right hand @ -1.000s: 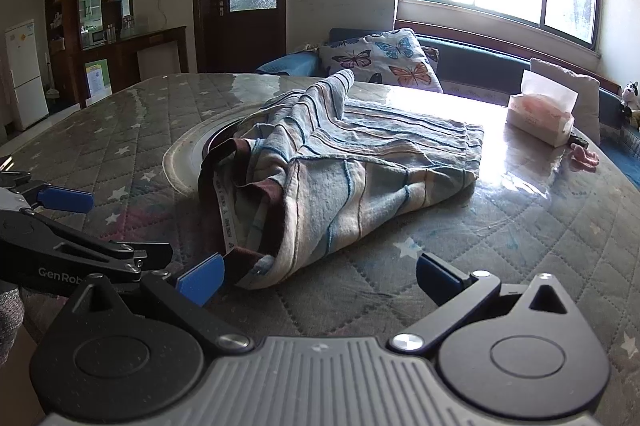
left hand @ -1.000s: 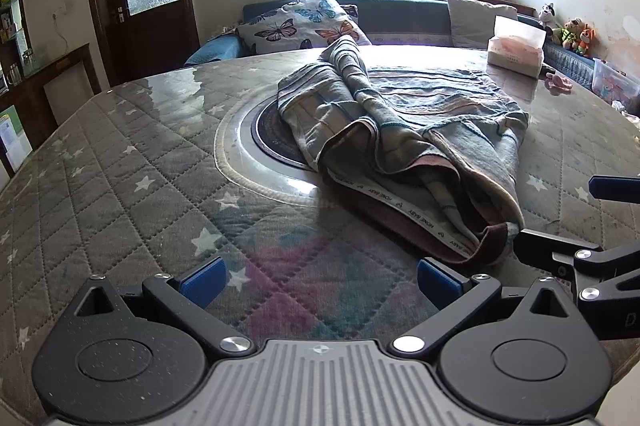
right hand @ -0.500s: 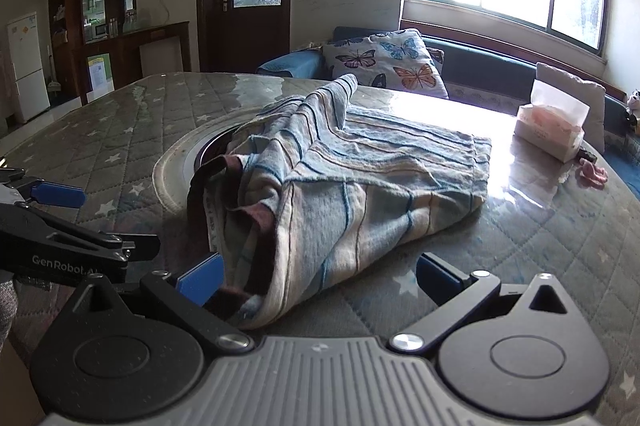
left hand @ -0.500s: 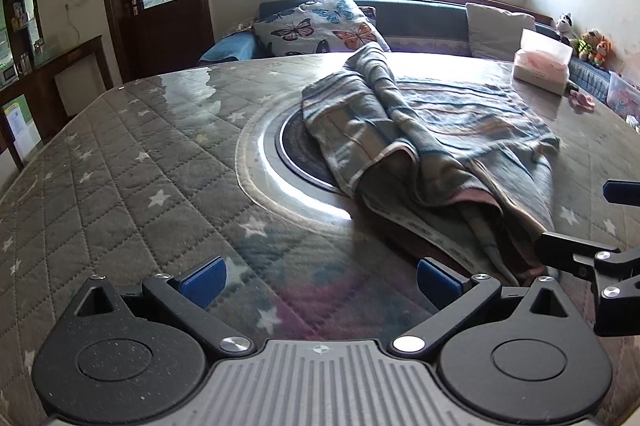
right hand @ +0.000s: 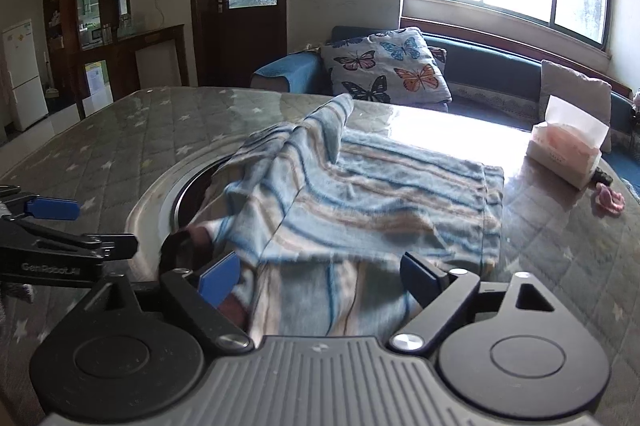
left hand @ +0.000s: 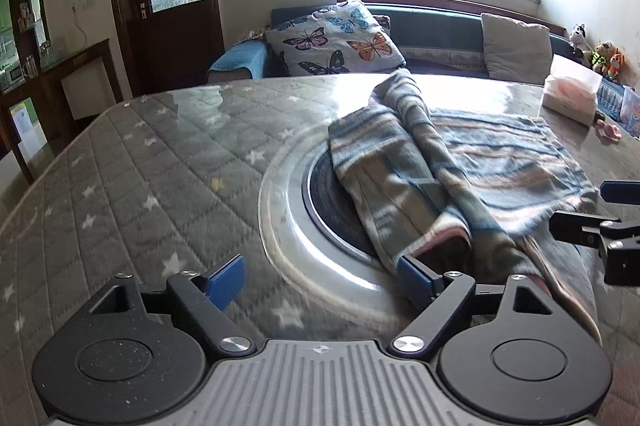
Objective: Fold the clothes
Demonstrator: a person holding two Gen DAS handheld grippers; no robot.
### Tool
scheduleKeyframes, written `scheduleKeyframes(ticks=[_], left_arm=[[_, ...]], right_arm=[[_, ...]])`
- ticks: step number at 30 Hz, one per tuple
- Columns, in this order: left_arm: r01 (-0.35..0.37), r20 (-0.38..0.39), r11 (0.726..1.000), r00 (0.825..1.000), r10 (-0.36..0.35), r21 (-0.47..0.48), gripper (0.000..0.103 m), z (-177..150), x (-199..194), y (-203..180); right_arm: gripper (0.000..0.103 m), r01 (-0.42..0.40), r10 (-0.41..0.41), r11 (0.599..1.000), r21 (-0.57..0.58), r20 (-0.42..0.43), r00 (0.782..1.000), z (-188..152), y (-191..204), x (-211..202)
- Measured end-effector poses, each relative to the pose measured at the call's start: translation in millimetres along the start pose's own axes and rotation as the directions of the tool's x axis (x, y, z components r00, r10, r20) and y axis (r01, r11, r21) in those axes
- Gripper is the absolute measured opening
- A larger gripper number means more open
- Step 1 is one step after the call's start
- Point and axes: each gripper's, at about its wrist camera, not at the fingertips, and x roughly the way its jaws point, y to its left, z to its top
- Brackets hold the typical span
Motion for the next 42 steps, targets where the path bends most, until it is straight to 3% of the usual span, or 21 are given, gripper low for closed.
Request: scheduleKeyframes(ticks=[7,12,21,26,36,38,39,40,41,42], left_arm=[[-0.021,-0.005,1.0,1.0,0.021,0.016,0.068,31.1,30.6,6.0],[-0.015,-0.02,1.0,1.0,0.016,0.023,0.06,52.7,57.6,5.4],[0.043,-0.061,0.999,0.997,-0.042,0.016,0.059,76.0,101.6,5.0],[0.064,-0.066,0.998,0.996,-0.062,0.026,0.059,83.3,118.3,4.6],[0.119,-0.083,0.993,0.989,-0.119,-0.008,0.059,91.9,145.4,6.3],[0.118,-0.091,0.993,0.989,-0.119,-0.018,0.059,93.4,150.7,6.6],[0.121,-0.093,0.993,0.988,-0.122,-0.018,0.058,94.1,153.0,6.2],[0.122,-0.095,0.992,0.988,-0.123,-0.016,0.058,94.4,154.7,5.5],[0.125,-0.097,0.992,0.987,-0.125,-0.014,0.056,94.5,156.4,4.9],[0.134,-0.1,0.991,0.986,-0.134,-0.012,0.046,94.1,157.8,4.8]], right_arm=[[0.064,0.014,-0.01,0.997,0.073,-0.056,0.998,15.5,-32.5,35.7],[0.053,-0.049,0.058,0.992,0.115,-0.076,0.995,23.3,-36.2,52.2],[0.042,-0.11,0.121,0.99,0.092,-0.133,0.984,38.4,-7.9,101.5],[0.027,-0.108,0.122,0.99,0.095,-0.166,0.978,32.3,-5.0,118.1],[0.027,-0.126,0.139,0.988,0.092,-0.162,0.977,32.0,-0.2,120.8],[0.02,-0.121,0.132,0.99,0.078,-0.161,0.978,32.0,2.4,119.8],[0.01,-0.123,0.134,0.989,0.078,-0.16,0.978,31.5,2.1,119.0],[0.005,-0.124,0.136,0.989,0.085,-0.158,0.978,31.0,0.4,118.1],[0.005,-0.124,0.138,0.988,0.094,-0.156,0.978,30.6,-1.5,117.3],[0.003,-0.123,0.137,0.987,0.103,-0.153,0.979,30.7,-3.9,115.8]])
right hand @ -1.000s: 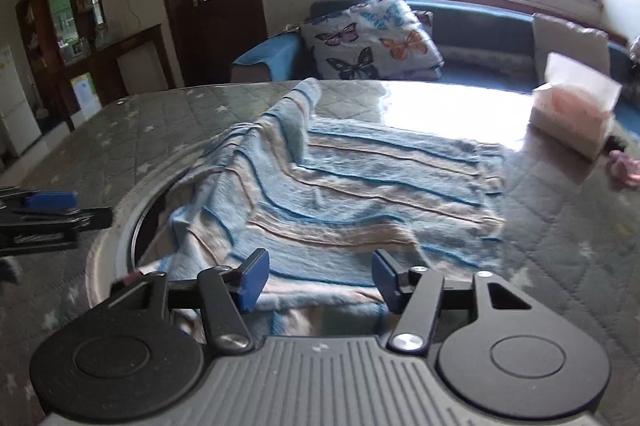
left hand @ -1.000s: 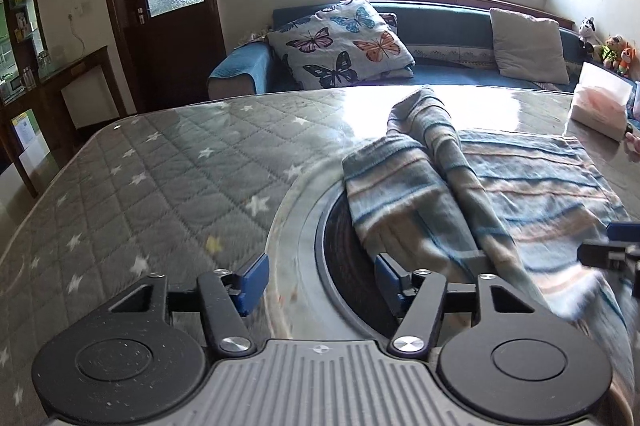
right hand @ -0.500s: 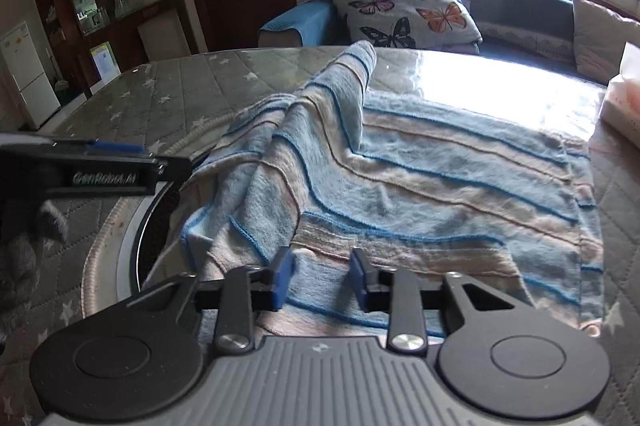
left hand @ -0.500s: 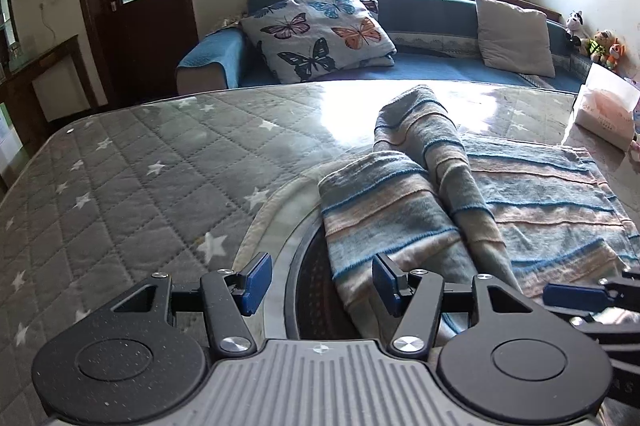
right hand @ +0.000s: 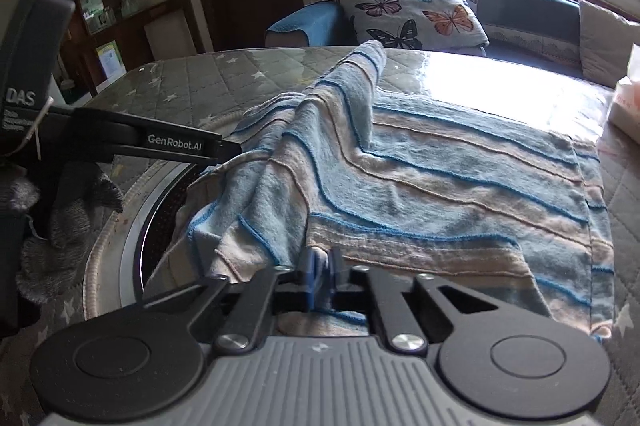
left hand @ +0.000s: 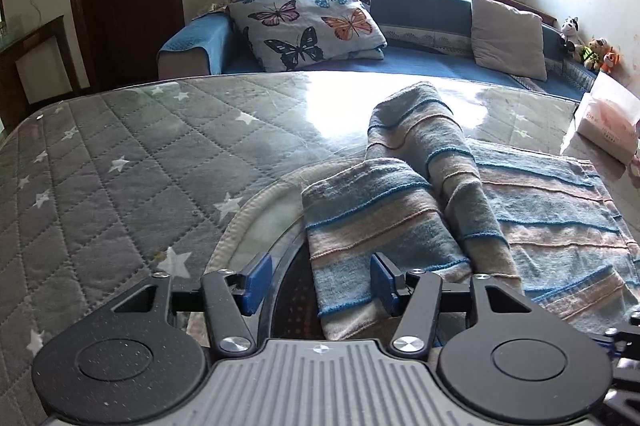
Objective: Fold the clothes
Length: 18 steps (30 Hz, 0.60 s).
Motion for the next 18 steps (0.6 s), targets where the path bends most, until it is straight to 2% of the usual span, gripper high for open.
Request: scheduleKeyframes(ticks=[1,5,6,14,18], left_arm=[[0.009,-0.003,1.0,1.0,-0.009,0.001,0.041,-0.2,1.5,0.1],[0.029,0.001,1.0,1.0,-0.029,-0.007,0.008,-0.6,3.5,0.9],[0.022,0.003,1.0,1.0,-0.022,-0.004,0.006,-0.8,3.0,0.5],[-0.013,0.016,1.0,1.0,0.013,-0.009,0.002,-5.2,-4.6,11.2],[-0.012,0.018,1.0,1.0,0.012,-0.02,0.005,-5.4,-7.3,17.7]], right_arm=[[0.003,0.001,-0.001,1.0,0.006,0.006,1.0,-0.1,-1.9,-3.0],[0.002,0.013,-0.013,1.0,0.019,0.031,0.999,-0.3,-8.9,-15.0],[0.002,0.02,-0.021,0.999,0.025,0.038,0.999,-0.3,-11.3,-18.6],[0.002,0.021,-0.022,1.0,0.021,0.022,1.0,-0.6,-6.6,-12.1],[0.012,0.0,0.0,1.0,0.01,0.01,1.0,-2.3,-0.4,-6.0]])
